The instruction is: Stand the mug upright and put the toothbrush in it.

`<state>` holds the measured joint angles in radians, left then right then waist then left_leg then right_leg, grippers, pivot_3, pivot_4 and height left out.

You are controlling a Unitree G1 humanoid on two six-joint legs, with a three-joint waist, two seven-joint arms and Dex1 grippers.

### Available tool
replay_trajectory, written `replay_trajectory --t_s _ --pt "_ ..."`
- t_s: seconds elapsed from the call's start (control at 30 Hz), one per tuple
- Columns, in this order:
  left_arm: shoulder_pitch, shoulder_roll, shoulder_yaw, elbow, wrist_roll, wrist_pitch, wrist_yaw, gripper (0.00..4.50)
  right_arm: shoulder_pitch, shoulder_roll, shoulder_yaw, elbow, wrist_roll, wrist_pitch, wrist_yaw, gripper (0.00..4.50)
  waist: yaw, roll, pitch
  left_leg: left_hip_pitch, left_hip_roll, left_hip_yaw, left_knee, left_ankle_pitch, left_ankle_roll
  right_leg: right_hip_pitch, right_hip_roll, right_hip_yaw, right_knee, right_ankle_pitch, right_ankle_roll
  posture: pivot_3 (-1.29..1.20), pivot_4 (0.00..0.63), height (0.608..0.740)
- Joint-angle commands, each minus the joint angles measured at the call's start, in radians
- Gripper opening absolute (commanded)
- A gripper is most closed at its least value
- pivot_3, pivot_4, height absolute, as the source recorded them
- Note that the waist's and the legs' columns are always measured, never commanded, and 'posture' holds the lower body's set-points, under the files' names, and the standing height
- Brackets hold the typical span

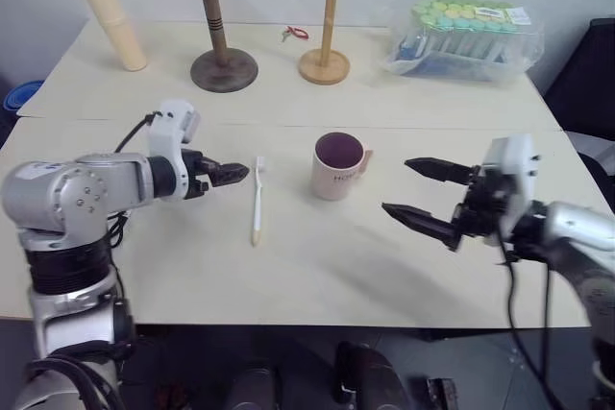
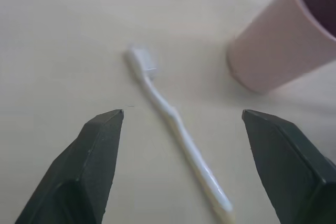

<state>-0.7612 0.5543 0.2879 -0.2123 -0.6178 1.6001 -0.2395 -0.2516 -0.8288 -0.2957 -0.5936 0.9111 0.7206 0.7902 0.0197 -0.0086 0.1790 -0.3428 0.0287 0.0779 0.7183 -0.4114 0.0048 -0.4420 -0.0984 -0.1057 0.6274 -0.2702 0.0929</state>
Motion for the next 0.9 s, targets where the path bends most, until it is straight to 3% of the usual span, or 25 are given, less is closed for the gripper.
replay_trajectory --t_s 0.03,0.3,0.4,0.73,0.9 --pt "-0.048 -0.135 0.048 0.053 0.031 0.014 0.161 3.83 -0.073 -0.064 -0.077 -0.033 0.232 0.095 -0.014 4.46 0.004 0.000 0.000 0.000 0.000 0.000 0.000 0.000 0.000 0.000 0.000 0.000 0.000 0.000 0.000 0.00 0.150 0.740" --pt "-0.092 -0.215 -0.107 0.259 0.136 -0.020 0.205 3.83 -0.102 -0.077 -0.051 -0.045 0.257 0.096 -0.064 4.46 0.010 -0.001 0.000 0.001 0.000 0.005 -0.001 0.000 0.000 0.000 0.000 0.000 0.000 0.000 0.000 0.00 0.150 0.740" --pt "-0.102 -0.211 -0.195 0.307 0.154 -0.075 0.152 3.30 -0.071 -0.083 -0.037 -0.064 0.205 0.079 -0.062 4.49 0.016 0.000 -0.001 0.004 -0.001 0.009 0.000 0.000 0.000 0.003 -0.001 -0.001 0.000 0.000 0.000 0.00 0.150 0.740" --pt "-0.138 -0.215 -0.241 0.374 0.194 -0.119 0.072 0.29 0.017 -0.104 -0.052 -0.075 0.063 0.031 -0.049 4.49 0.025 -0.001 -0.001 0.006 -0.001 0.011 -0.001 0.000 0.000 0.005 -0.001 0.000 -0.001 0.000 0.000 0.00 0.150 0.740" --pt "-0.146 -0.201 -0.219 0.394 0.221 -0.157 0.064 0.21 0.058 -0.113 -0.086 -0.063 0.040 0.043 -0.066 4.50 0.026 -0.001 -0.001 0.006 -0.001 0.011 -0.001 0.000 0.000 0.005 -0.001 0.000 -0.001 0.000 0.000 0.00 0.150 0.740"
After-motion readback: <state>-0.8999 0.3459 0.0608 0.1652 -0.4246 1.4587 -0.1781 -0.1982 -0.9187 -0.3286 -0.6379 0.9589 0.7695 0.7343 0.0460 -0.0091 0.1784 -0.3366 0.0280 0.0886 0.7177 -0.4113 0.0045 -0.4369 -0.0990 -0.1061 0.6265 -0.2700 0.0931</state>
